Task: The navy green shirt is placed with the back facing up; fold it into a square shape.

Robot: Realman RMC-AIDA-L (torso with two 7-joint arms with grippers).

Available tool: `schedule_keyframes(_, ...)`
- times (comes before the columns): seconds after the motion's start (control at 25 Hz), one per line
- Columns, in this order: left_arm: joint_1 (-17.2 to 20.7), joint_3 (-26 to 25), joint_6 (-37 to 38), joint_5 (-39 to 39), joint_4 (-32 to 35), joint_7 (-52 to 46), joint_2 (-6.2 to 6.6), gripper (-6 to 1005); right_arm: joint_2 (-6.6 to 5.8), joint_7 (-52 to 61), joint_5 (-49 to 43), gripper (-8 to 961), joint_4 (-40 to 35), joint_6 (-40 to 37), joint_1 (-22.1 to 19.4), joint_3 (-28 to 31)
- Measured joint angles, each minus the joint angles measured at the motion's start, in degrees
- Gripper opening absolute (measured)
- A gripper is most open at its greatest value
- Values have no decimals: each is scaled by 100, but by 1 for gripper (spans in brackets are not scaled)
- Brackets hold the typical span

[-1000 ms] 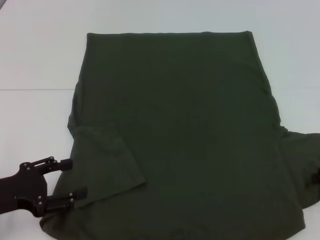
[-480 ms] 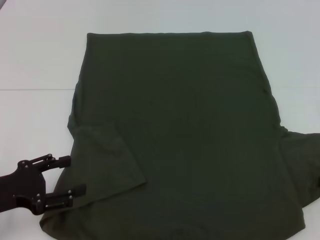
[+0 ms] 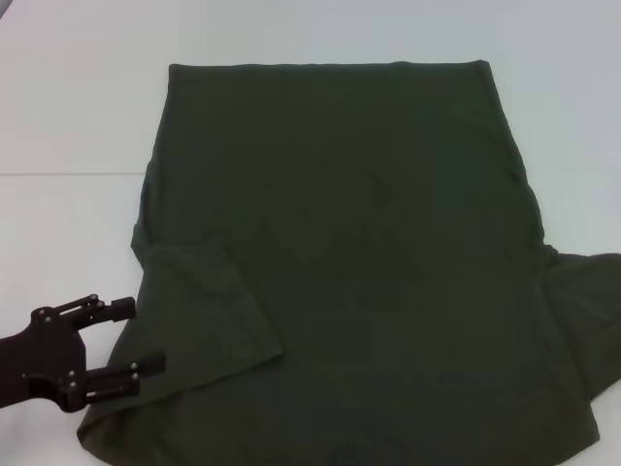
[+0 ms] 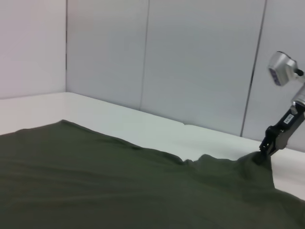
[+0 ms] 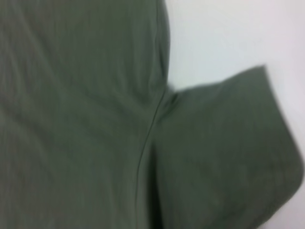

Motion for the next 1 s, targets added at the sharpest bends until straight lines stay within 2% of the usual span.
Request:
schedule_keyframes(0.04, -1, -24, 4, -4, 1, -12, 2, 823, 27, -1, 68, 22, -225, -34, -81, 33)
schedule_keyframes(0.36, -7, -85, -38, -5, -9, -30, 2, 823, -11, -163, 459, 23, -309, -153, -198, 49)
schedule_keyframes(0.48, -3, -85, -39, -5, -14, -31, 1, 824, 42, -338, 711, 23, -364, -253, -199, 49)
schedule_keyframes(0.6, 0, -134, -22, -5, -16, -33, -1, 824, 165, -335, 871, 23, -743, -344, -226, 57)
schedule_keyframes(1.0, 37, -225, 1, -1, -16, -35, -1, 824, 241, -373, 1170, 23, -857, -533, -192, -20)
